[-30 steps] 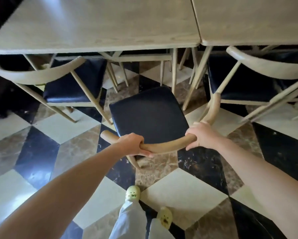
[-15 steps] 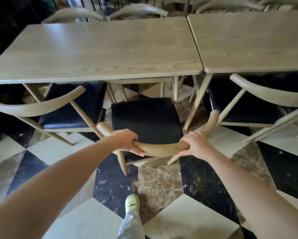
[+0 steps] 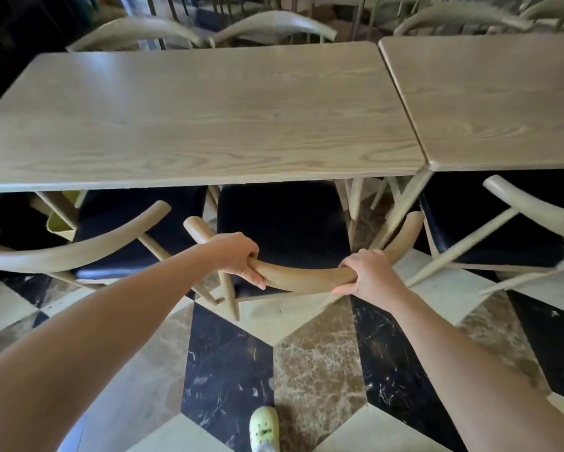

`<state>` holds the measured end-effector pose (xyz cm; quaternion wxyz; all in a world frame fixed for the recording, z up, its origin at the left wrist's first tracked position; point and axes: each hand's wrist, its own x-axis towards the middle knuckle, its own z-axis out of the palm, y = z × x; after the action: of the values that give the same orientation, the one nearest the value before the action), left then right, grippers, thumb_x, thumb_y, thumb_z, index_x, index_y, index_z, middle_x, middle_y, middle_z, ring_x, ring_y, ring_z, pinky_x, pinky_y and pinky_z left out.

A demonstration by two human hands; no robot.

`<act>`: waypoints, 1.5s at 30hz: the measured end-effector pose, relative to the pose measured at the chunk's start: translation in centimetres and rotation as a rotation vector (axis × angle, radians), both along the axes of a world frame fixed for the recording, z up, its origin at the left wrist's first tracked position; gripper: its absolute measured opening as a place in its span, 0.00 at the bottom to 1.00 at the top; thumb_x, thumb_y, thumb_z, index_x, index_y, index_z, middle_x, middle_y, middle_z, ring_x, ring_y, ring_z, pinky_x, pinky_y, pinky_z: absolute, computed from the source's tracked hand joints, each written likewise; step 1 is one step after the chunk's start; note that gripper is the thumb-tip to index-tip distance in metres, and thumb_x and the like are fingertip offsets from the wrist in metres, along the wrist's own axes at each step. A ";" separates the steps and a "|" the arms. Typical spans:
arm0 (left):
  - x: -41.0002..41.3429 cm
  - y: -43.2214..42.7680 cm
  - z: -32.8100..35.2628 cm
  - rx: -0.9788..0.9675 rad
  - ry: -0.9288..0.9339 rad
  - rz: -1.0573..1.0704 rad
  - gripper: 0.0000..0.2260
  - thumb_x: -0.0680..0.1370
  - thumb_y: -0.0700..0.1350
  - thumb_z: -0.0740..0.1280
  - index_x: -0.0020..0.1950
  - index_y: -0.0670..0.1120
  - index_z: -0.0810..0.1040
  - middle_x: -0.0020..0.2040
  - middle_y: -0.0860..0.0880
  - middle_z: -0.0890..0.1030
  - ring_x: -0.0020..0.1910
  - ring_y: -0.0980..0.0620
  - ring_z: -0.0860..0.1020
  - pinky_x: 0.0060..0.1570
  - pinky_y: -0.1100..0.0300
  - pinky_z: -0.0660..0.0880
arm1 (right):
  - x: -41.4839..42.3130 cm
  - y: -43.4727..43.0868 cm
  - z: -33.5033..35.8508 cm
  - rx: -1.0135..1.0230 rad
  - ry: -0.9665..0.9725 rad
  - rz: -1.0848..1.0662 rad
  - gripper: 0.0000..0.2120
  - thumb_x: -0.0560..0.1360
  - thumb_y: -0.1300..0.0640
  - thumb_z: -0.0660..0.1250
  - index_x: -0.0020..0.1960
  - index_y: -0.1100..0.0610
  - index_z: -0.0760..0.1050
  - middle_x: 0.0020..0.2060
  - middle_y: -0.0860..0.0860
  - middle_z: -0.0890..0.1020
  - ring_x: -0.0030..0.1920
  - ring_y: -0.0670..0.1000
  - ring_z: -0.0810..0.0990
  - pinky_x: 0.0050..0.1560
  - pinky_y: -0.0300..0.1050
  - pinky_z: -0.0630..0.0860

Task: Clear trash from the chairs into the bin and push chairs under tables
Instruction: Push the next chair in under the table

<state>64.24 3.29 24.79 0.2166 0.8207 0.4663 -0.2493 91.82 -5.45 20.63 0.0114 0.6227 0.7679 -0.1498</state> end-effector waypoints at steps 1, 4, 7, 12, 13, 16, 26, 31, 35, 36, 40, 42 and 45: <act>-0.3 0.9 0.0 -0.001 -0.003 -0.003 0.29 0.62 0.70 0.71 0.48 0.47 0.77 0.36 0.53 0.76 0.36 0.52 0.74 0.36 0.61 0.69 | -0.3 0.7 0.0 0.002 0.002 -0.005 0.29 0.66 0.34 0.68 0.57 0.54 0.78 0.50 0.49 0.82 0.53 0.52 0.76 0.59 0.47 0.66; -0.9 3.1 -0.1 0.003 -0.002 -0.021 0.28 0.63 0.69 0.71 0.48 0.47 0.77 0.37 0.53 0.77 0.36 0.53 0.74 0.38 0.61 0.70 | -1.2 2.6 0.2 -0.005 -0.010 -0.011 0.30 0.67 0.33 0.67 0.58 0.55 0.78 0.51 0.50 0.82 0.54 0.52 0.76 0.60 0.47 0.65; -1.4 4.8 -0.2 0.008 -0.008 -0.033 0.27 0.63 0.69 0.71 0.46 0.48 0.77 0.36 0.53 0.76 0.35 0.53 0.73 0.36 0.61 0.68 | -1.8 4.1 0.2 -0.017 -0.047 -0.001 0.32 0.67 0.32 0.66 0.60 0.55 0.77 0.52 0.49 0.82 0.55 0.52 0.76 0.59 0.46 0.65; -2.6 6.7 -1.2 -0.012 -0.044 -0.011 0.27 0.62 0.70 0.71 0.47 0.49 0.77 0.42 0.50 0.81 0.40 0.50 0.78 0.37 0.61 0.69 | -2.6 6.3 0.0 -0.031 -0.056 0.000 0.33 0.67 0.32 0.65 0.60 0.56 0.76 0.52 0.49 0.82 0.55 0.52 0.76 0.59 0.46 0.65; -2.8 6.9 -1.2 -0.010 -0.047 -0.013 0.27 0.62 0.69 0.71 0.48 0.49 0.77 0.42 0.50 0.82 0.41 0.50 0.78 0.37 0.61 0.69 | -2.7 6.5 -0.1 -0.024 -0.064 0.004 0.33 0.67 0.31 0.65 0.60 0.56 0.76 0.52 0.49 0.82 0.55 0.52 0.76 0.58 0.46 0.65; -3.0 7.2 -1.3 -0.007 -0.054 -0.024 0.27 0.63 0.69 0.71 0.49 0.50 0.77 0.42 0.50 0.82 0.41 0.51 0.78 0.37 0.62 0.69 | -2.9 6.7 -0.2 -0.019 -0.091 0.019 0.33 0.67 0.31 0.64 0.60 0.55 0.76 0.52 0.49 0.82 0.54 0.51 0.76 0.58 0.44 0.65; -3.2 6.8 -1.6 0.021 -0.076 -0.034 0.27 0.64 0.68 0.71 0.50 0.49 0.77 0.41 0.51 0.80 0.40 0.52 0.77 0.39 0.61 0.70 | -3.0 6.5 -0.1 -0.019 -0.068 0.014 0.33 0.67 0.32 0.65 0.62 0.55 0.75 0.53 0.49 0.81 0.55 0.51 0.75 0.60 0.45 0.64; -4.0 6.9 -1.9 0.011 -0.079 -0.037 0.26 0.64 0.68 0.71 0.49 0.49 0.78 0.39 0.52 0.80 0.39 0.51 0.77 0.38 0.61 0.70 | -3.8 6.6 -0.1 -0.033 -0.083 0.022 0.33 0.67 0.31 0.64 0.61 0.54 0.75 0.53 0.48 0.81 0.56 0.50 0.75 0.59 0.45 0.65; -5.5 6.6 -2.7 -0.012 -0.083 -0.019 0.25 0.64 0.68 0.71 0.49 0.50 0.78 0.40 0.52 0.81 0.41 0.51 0.78 0.41 0.59 0.73 | -5.2 6.7 -0.3 -0.044 -0.100 0.040 0.33 0.67 0.31 0.63 0.61 0.54 0.75 0.53 0.48 0.81 0.55 0.50 0.75 0.59 0.44 0.64; -5.9 6.5 -3.0 -0.018 -0.083 -0.017 0.25 0.64 0.68 0.71 0.49 0.50 0.78 0.41 0.50 0.82 0.42 0.50 0.79 0.43 0.58 0.75 | -5.5 6.7 -0.4 -0.048 -0.113 0.048 0.33 0.68 0.31 0.63 0.61 0.54 0.75 0.52 0.48 0.81 0.55 0.50 0.75 0.59 0.44 0.64; -7.4 6.4 -3.9 -0.042 -0.088 0.002 0.25 0.64 0.69 0.70 0.48 0.50 0.78 0.43 0.49 0.82 0.44 0.49 0.80 0.45 0.56 0.76 | -6.8 6.8 -0.6 -0.047 -0.144 0.075 0.34 0.68 0.30 0.62 0.61 0.55 0.75 0.51 0.48 0.82 0.55 0.51 0.75 0.59 0.45 0.65; -8.0 6.4 -4.2 -0.046 -0.099 0.009 0.24 0.64 0.69 0.70 0.47 0.51 0.78 0.42 0.49 0.82 0.43 0.49 0.80 0.44 0.57 0.75 | -7.2 6.8 -0.7 -0.038 -0.153 0.088 0.34 0.68 0.30 0.62 0.61 0.55 0.75 0.51 0.48 0.82 0.55 0.51 0.75 0.59 0.45 0.66; -8.2 6.4 -4.3 -0.041 -0.111 0.011 0.24 0.64 0.69 0.70 0.47 0.51 0.78 0.42 0.50 0.82 0.42 0.50 0.79 0.44 0.57 0.75 | -7.4 6.8 -0.6 -0.027 -0.150 0.093 0.34 0.68 0.30 0.62 0.61 0.55 0.75 0.52 0.49 0.82 0.55 0.51 0.75 0.59 0.45 0.66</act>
<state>56.01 9.69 20.47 0.2602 0.8260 0.4528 -0.2119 84.38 1.35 20.07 0.0844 0.5954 0.7910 -0.1125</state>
